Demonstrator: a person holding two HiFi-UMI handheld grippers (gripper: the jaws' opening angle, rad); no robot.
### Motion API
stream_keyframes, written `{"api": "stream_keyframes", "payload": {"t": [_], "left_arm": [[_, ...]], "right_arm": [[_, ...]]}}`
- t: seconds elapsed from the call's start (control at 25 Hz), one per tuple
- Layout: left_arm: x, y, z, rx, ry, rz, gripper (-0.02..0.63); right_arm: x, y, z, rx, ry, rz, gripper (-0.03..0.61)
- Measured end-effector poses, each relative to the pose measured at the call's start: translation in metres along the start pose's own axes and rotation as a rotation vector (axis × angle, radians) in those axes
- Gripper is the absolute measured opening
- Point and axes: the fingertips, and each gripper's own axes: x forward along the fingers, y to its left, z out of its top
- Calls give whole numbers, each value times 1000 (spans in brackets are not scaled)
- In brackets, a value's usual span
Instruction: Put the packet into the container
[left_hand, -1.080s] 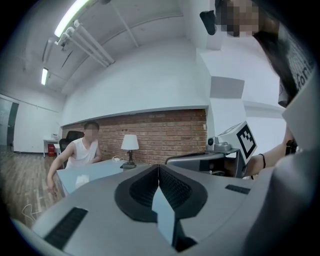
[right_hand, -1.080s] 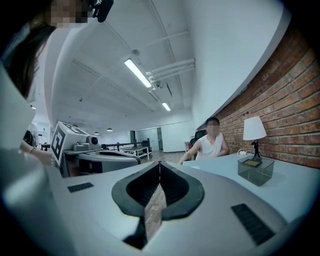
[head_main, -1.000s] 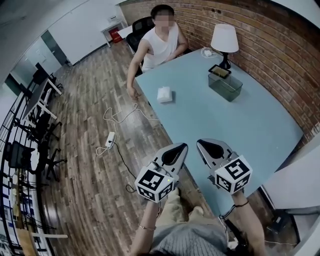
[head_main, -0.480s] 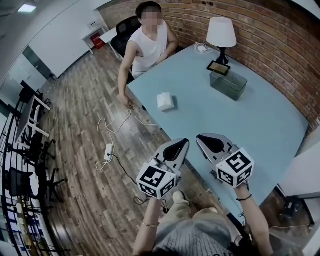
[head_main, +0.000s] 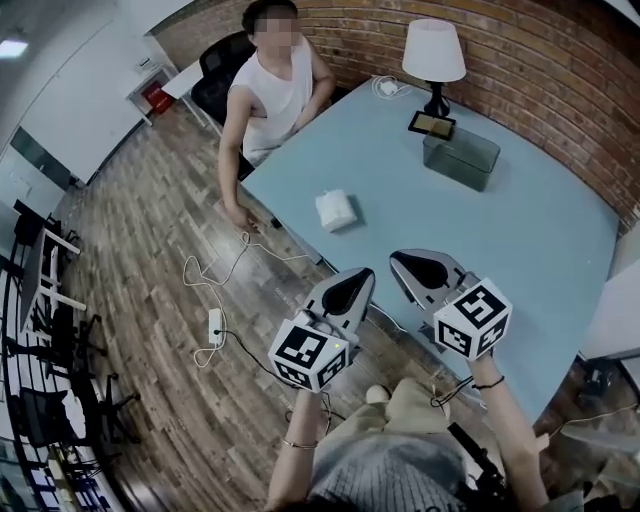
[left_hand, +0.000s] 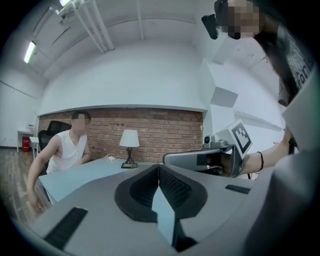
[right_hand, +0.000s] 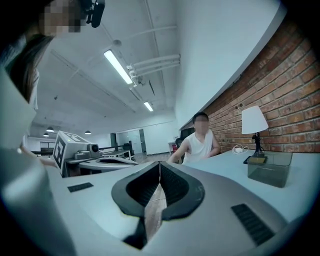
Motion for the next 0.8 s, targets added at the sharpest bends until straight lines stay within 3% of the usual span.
{"api": "stream_keyframes", "payload": {"t": [0.48, 0.8], "left_arm": [[34, 63, -7, -58, 7, 0, 11], [58, 107, -12, -75, 25, 48, 11]], "right_arm": [[68, -37, -10, 24, 90, 24, 12], [107, -67, -11, 54, 144, 53, 12]]}}
